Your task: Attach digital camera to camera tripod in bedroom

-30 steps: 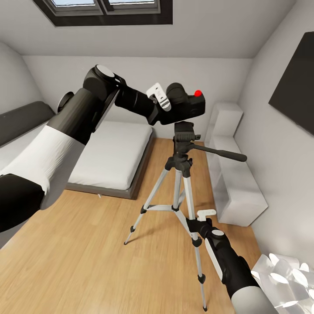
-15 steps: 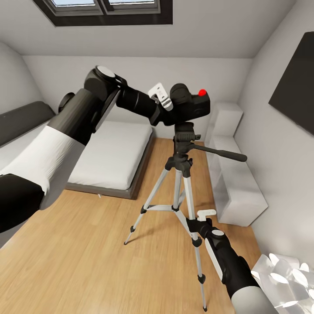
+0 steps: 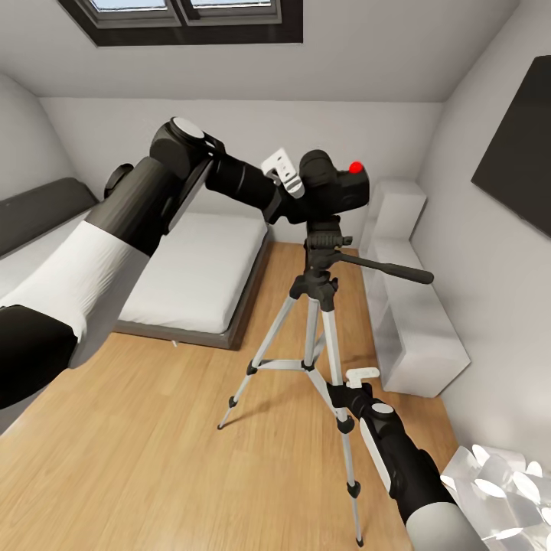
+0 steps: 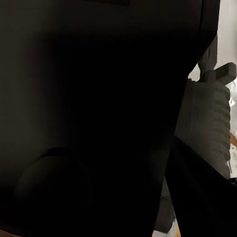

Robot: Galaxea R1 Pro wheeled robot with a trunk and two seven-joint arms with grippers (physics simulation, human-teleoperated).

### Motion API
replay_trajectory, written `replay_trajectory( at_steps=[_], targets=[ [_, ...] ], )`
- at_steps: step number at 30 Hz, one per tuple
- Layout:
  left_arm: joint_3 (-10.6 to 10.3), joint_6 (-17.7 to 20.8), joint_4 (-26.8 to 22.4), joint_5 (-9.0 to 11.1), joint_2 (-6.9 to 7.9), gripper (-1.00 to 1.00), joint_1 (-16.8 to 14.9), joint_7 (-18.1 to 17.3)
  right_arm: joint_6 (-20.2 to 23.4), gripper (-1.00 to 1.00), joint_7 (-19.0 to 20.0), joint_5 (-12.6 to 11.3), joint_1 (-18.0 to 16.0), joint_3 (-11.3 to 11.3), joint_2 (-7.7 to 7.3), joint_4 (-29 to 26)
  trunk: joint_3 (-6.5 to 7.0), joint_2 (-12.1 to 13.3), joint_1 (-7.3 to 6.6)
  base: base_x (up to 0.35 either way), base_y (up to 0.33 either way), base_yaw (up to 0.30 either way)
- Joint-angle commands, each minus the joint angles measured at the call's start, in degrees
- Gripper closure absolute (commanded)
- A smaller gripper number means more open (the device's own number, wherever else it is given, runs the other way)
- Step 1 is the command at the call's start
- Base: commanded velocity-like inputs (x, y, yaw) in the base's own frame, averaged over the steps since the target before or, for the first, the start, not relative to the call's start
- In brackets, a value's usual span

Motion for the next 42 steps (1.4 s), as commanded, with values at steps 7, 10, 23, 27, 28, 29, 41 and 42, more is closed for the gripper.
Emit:
replay_trajectory(
  at_steps=[7,10,23,27,28,29,41,42],
  targets=[
    [-2.2,0.3,-0.3,-0.2,0.24,1.00,-0.1,-0.4,0.4,1.00,0.2,0.9,0.0,-0.1,-0.02,-0.1,-0.11,-0.1,0.03,0.000,0.000,0.000],
    [-2.5,0.3,-0.4,-0.2,0.29,1.00,-0.1,-0.4,0.4,1.00,0.2,0.9,0.0,-0.1,-0.02,-0.1,-0.11,-0.1,0.03,0.000,0.000,0.000],
    [-2.6,0.3,-0.4,-0.1,0.32,1.00,-0.1,-0.4,0.3,1.00,0.2,0.9,0.0,-0.1,-0.03,-0.1,-0.11,-0.1,0.03,0.000,0.000,0.000],
    [-2.6,0.3,-0.5,-0.1,0.32,-1.00,-0.1,-0.4,0.4,1.00,0.2,0.9,0.0,-0.1,-0.03,-0.1,-0.11,-0.1,0.03,0.000,0.000,0.000],
    [-2.6,0.3,-0.5,-0.1,0.32,-1.00,-0.1,-0.4,0.4,1.00,0.2,0.9,0.0,-0.1,-0.03,-0.1,-0.11,-0.1,0.03,0.000,0.000,0.000],
    [-2.5,0.3,-0.5,-0.1,0.32,-1.00,-0.1,-0.4,0.4,1.00,0.2,0.9,0.0,-0.1,-0.02,-0.1,-0.11,-0.1,0.03,0.000,0.000,0.000],
    [-2.5,0.5,-0.2,0.0,0.32,-1.00,-0.1,-0.2,0.3,1.00,0.2,0.9,0.0,-0.1,-0.01,-0.1,-0.11,-0.1,0.03,0.000,0.000,0.000],
    [-2.5,0.5,-0.2,0.0,0.32,-1.00,-0.1,-0.2,0.3,1.00,0.2,0.9,0.0,-0.1,-0.02,-0.1,-0.11,-0.1,0.03,0.000,0.000,0.000]
  ],
)
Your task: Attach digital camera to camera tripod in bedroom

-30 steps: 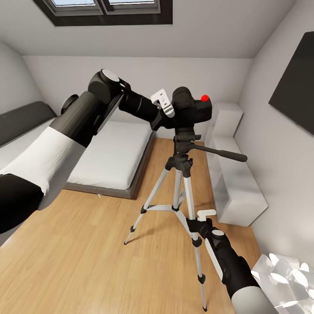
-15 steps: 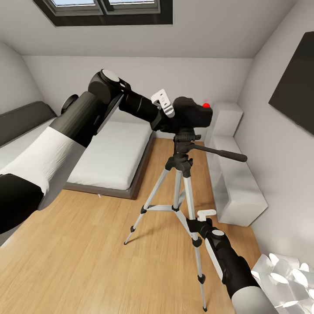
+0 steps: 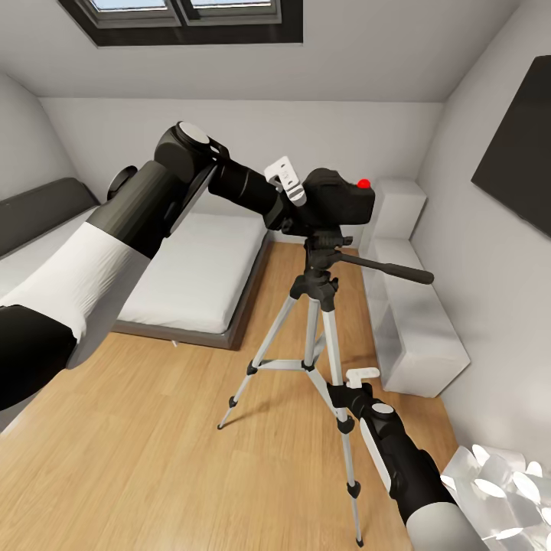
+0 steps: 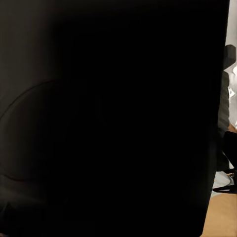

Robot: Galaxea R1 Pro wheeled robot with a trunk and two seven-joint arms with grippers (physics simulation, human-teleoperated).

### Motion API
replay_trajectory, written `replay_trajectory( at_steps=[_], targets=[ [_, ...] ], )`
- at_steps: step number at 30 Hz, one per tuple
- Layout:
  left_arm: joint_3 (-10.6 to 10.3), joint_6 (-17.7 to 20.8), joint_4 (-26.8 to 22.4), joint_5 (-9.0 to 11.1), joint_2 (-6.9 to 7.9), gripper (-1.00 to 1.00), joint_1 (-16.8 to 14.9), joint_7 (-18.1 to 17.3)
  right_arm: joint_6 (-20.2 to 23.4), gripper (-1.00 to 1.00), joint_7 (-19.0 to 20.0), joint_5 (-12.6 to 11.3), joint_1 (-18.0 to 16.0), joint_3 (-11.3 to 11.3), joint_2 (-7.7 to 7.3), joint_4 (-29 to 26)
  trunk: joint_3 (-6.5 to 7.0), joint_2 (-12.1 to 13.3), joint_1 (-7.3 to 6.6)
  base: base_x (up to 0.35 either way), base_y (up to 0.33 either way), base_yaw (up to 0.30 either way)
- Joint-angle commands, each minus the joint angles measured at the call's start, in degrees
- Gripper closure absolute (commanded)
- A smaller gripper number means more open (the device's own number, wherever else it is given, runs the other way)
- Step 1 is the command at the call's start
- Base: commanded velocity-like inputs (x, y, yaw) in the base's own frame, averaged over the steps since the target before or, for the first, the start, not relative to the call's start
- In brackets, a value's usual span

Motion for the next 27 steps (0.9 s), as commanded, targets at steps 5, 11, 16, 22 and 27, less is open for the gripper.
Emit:
replay_trajectory(
  at_steps=[5,11,16,22,27],
  targets=[
    [0.2,0.6,0.1,-0.3,-0.02,-1.00,-0.1,-0.3,0.3,1.00,0.2,0.9,0.0,-0.1,0.03,-0.1,-0.11,-0.1,0.03,0.000,0.000,0.000],
    [0.6,0.7,0.4,-0.3,0.03,-1.00,-0.1,-0.3,0.3,1.00,0.2,0.9,0.0,-0.1,0.01,-0.1,-0.11,-0.1,0.03,0.000,0.000,0.000],
    [2.2,0.8,0.5,0.6,0.15,-1.00,-0.1,-0.1,0.3,1.00,0.2,0.9,0.0,-0.1,0.00,-0.1,-0.11,-0.1,0.03,0.000,0.000,0.000],
    [6.2,0.9,0.6,3.5,1.17,-1.00,-0.1,0.2,0.4,1.00,0.3,0.9,0.0,-0.1,0.00,-0.1,-0.11,-0.1,0.03,0.000,0.000,0.000],
    [7.5,0.9,0.5,5.4,2.47,-1.00,-0.1,0.3,0.4,1.00,0.3,0.9,0.0,-0.1,0.00,-0.1,-0.11,-0.1,0.03,0.000,0.000,0.000]
  ],
)
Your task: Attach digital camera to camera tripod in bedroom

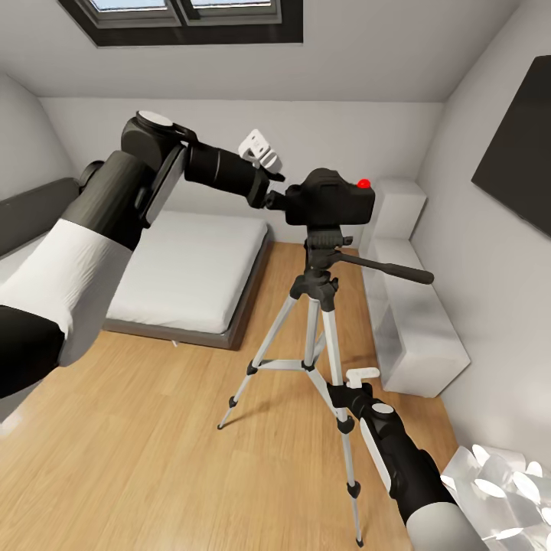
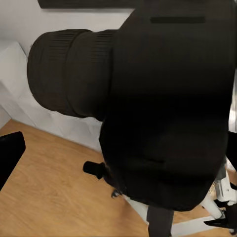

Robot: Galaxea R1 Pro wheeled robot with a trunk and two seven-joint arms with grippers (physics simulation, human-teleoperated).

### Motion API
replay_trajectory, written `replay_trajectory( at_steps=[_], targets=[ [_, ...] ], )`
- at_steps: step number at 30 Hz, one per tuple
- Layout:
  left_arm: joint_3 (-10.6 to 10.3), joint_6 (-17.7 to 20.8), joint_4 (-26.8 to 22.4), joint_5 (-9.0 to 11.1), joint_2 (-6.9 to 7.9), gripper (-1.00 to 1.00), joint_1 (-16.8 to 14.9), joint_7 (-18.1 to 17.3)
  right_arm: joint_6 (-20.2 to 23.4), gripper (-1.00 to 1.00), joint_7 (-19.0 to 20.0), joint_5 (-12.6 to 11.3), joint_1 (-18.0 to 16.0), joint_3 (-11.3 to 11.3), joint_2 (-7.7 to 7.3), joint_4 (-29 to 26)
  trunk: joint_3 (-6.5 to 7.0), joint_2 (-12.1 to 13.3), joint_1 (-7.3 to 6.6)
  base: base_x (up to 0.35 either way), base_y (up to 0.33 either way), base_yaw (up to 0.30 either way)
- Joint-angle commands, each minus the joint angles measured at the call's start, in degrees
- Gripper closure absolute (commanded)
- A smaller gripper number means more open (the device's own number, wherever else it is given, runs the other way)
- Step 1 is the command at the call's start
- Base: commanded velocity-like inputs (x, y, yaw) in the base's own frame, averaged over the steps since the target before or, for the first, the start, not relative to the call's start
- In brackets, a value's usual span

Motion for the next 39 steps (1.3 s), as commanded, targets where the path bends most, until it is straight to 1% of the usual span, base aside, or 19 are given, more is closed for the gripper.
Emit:
replay_trajectory(
  at_steps=[1,5,19,24,26,29,30,34,35,36,39],
  targets=[
    [-0.1,0.3,0.0,0.2,0.23,-1.00,-0.1,0.1,0.3,1.00,0.2,0.9,0.0,0.0,0.01,-0.1,-0.11,-0.1,0.03,0.000,0.000,0.000],
    [0.2,0.3,-0.2,0.7,0.65,-1.00,-0.1,0.1,0.4,1.00,0.2,0.9,0.0,0.0,0.01,-0.1,-0.11,-0.1,0.03,0.000,0.000,0.000],
    [0.2,0.3,-0.4,0.9,0.89,-1.00,-0.1,-0.1,0.3,1.00,0.2,0.9,0.0,0.0,0.01,-0.1,-0.11,-0.1,0.03,0.000,0.000,0.000],
    [0.5,0.2,-0.5,1.0,1.59,-1.00,-0.1,-0.4,0.3,1.00,0.2,0.9,0.0,0.0,0.01,-0.1,-0.11,-0.1,0.03,0.000,0.000,0.000],
    [0.7,0.1,-0.5,1.5,2.30,-1.00,-0.1,-0.4,0.3,1.00,0.2,0.9,0.0,0.0,0.03,-0.1,-0.11,-0.1,0.03,0.000,0.000,0.000],
    [1.1,0.0,-0.6,2.8,3.13,-1.00,-0.1,-0.5,0.3,1.00,0.2,0.9,0.0,0.0,0.04,-0.1,-0.11,-0.1,0.03,0.000,0.000,0.000],
    [1.4,0.0,-0.6,4.2,3.75,-1.00,-0.1,-0.5,0.3,1.00,0.2,0.9,0.0,0.0,0.03,-0.1,-0.11,-0.1,0.03,0.000,0.000,0.000],
    [2.6,-0.1,-0.6,7.1,5.40,-1.00,-0.1,-0.3,0.3,1.00,0.2,0.9,0.0,0.0,0.03,-0.1,-0.11,-0.1,0.03,0.000,0.000,0.000],
    [3.0,-0.1,-0.6,7.8,5.91,-1.00,-0.1,-0.3,0.3,1.00,0.2,0.9,0.0,0.0,0.03,-0.1,-0.11,-0.1,0.03,0.000,0.000,0.000],
    [3.9,-0.1,-0.6,9.0,7.02,-1.00,-0.1,-0.2,0.2,1.00,0.2,0.9,0.0,0.0,0.02,-0.1,-0.11,-0.1,0.03,0.000,0.000,0.000],
    [5.4,-0.1,-0.6,10.3,8.79,-1.00,-0.1,-0.1,0.2,1.00,0.2,0.9,0.0,0.0,0.02,-0.1,-0.11,-0.1,0.03,0.000,0.000,0.000]
  ],
)
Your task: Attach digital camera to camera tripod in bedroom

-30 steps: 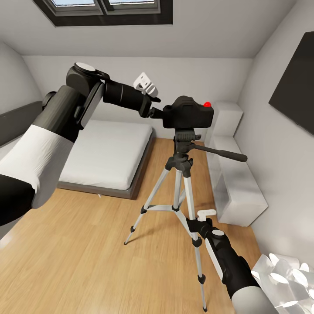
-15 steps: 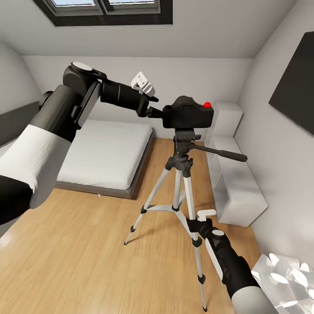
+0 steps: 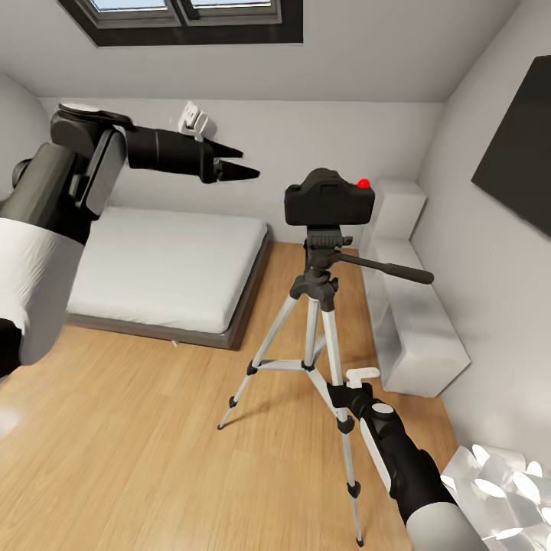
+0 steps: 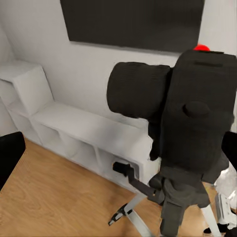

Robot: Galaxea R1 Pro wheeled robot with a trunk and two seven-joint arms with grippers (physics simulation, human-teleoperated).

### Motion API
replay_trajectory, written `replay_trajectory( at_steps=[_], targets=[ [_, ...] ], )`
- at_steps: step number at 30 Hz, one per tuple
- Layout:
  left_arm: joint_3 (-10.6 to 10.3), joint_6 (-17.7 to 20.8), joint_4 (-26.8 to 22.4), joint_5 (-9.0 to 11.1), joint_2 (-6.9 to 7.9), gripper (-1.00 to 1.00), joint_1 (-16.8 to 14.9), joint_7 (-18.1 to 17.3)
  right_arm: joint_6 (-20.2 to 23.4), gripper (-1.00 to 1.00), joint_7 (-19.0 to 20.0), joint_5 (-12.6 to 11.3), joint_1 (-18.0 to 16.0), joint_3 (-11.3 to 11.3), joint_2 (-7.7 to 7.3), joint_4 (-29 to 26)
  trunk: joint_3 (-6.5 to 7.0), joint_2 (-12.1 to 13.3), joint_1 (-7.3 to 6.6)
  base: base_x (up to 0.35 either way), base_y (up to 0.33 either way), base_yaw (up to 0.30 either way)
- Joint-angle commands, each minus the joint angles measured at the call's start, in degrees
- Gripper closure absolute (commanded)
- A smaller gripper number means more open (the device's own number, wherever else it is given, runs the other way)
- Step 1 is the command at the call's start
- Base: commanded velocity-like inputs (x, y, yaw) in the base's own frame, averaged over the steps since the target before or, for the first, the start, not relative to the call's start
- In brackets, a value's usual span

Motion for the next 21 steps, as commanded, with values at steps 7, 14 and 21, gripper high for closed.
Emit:
replay_trajectory(
  at_steps=[7,14,21],
  targets=[
    [1.5,0.5,0.0,1.8,4.29,-1.00,-0.1,0.2,0.3,1.00,0.2,0.9,0.0,-0.1,0.08,-0.1,-0.11,-0.1,0.04,0.000,0.000,0.000],
    [1.7,0.7,1.3,2.0,5.89,-1.00,0.0,0.2,0.3,1.00,0.2,0.9,0.0,-0.1,0.10,-0.1,-0.11,-0.1,0.04,0.000,0.000,0.000],
    [1.8,0.8,6.5,1.9,6.61,-1.00,0.1,0.3,0.3,1.00,0.2,0.9,0.0,-0.1,0.09,-0.1,-0.11,-0.1,0.04,0.000,0.000,0.000]
  ],
)
